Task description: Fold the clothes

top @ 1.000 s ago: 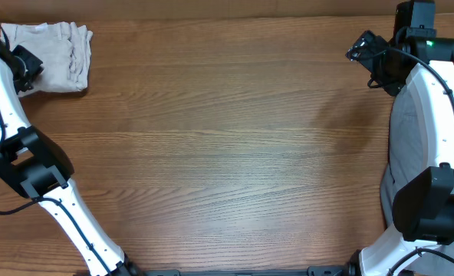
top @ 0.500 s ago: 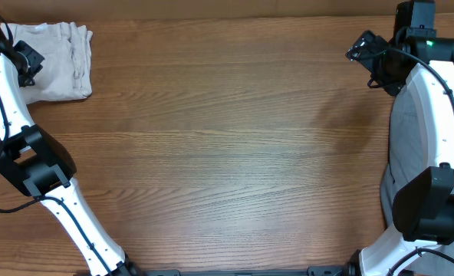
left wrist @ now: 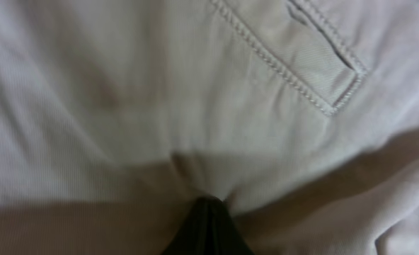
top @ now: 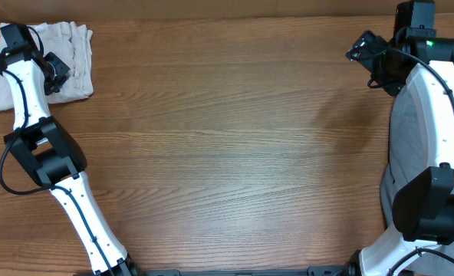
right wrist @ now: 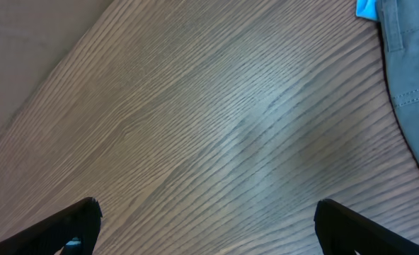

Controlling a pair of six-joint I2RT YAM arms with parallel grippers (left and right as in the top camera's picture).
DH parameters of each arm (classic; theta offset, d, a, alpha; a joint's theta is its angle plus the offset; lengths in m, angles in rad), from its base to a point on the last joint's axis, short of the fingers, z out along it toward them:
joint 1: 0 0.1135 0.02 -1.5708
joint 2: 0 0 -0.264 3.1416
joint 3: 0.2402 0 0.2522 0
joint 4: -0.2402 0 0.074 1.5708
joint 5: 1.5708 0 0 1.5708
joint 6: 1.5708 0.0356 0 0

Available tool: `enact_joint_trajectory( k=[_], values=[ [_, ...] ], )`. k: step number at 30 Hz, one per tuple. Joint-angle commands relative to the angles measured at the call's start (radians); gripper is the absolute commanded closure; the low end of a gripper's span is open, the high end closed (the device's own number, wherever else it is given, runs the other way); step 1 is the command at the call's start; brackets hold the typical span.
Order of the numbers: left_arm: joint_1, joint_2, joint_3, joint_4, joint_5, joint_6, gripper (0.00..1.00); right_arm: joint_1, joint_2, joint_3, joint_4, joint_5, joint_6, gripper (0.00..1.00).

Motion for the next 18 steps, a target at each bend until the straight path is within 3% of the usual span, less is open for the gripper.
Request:
enact_joint_trajectory(
  k=[1, 7, 13, 14, 16, 18],
  values=[
    [-0.029, 0.023, 0.011, -0.014, 0.039, 0.073, 0.96, 0.003, -0.023, 0.015, 0.003, 0.002, 0.004, 0.0],
    [-0.032, 0.023, 0.011, -0.078, 0.039, 0.242, 0.96, 0.003, -0.023, 0.015, 0.003, 0.002, 0.004, 0.0],
    [-0.026, 0.024, 0.011, -0.073, 0.1, 0.333, 0.96, 0.003, -0.023, 0.015, 0.003, 0.002, 0.004, 0.0],
    [-0.026, 0.024, 0.011, -0.069, 0.099, 0.333, 0.94, 0.003, -0.023, 0.015, 0.003, 0.002, 0.004, 0.0],
    [-0.026, 0.023, 0.012, -0.064, 0.093, 0.333, 0.66, 0.003, -0.023, 0.015, 0.003, 0.002, 0.004, 0.0],
    [-0.026, 0.021, 0.016, -0.073, 0.091, 0.328, 0.65, 0.003, -0.023, 0.015, 0.003, 0.002, 0.004, 0.0]
  ],
)
